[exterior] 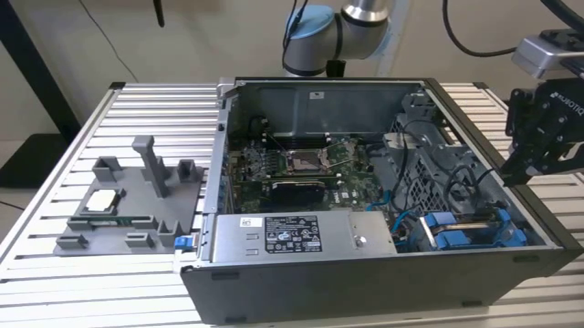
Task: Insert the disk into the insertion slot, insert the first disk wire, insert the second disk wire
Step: 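Insert the second disk wire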
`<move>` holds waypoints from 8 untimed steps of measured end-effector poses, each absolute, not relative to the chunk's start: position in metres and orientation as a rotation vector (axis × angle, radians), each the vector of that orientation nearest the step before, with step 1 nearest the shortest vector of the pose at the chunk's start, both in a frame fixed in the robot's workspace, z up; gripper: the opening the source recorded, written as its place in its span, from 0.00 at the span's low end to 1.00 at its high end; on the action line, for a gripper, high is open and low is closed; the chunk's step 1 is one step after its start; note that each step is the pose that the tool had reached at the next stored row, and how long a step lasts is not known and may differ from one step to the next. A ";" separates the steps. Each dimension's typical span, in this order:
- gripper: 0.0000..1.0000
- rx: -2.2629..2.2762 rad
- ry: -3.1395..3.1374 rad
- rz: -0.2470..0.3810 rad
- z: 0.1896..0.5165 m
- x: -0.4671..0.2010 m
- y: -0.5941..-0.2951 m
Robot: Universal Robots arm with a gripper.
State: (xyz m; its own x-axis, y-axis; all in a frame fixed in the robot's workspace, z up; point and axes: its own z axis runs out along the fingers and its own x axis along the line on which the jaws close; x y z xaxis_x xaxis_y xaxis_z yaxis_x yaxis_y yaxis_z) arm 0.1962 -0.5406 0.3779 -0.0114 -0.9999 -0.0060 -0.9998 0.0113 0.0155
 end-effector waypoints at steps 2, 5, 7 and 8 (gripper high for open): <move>0.27 2.204 -2.229 -0.024 0.376 0.197 -0.540; 0.27 2.204 -2.229 -0.026 0.374 0.198 -0.540; 0.27 2.203 -2.229 -0.028 0.373 0.199 -0.540; 0.27 2.202 -2.227 -0.032 0.373 0.199 -0.540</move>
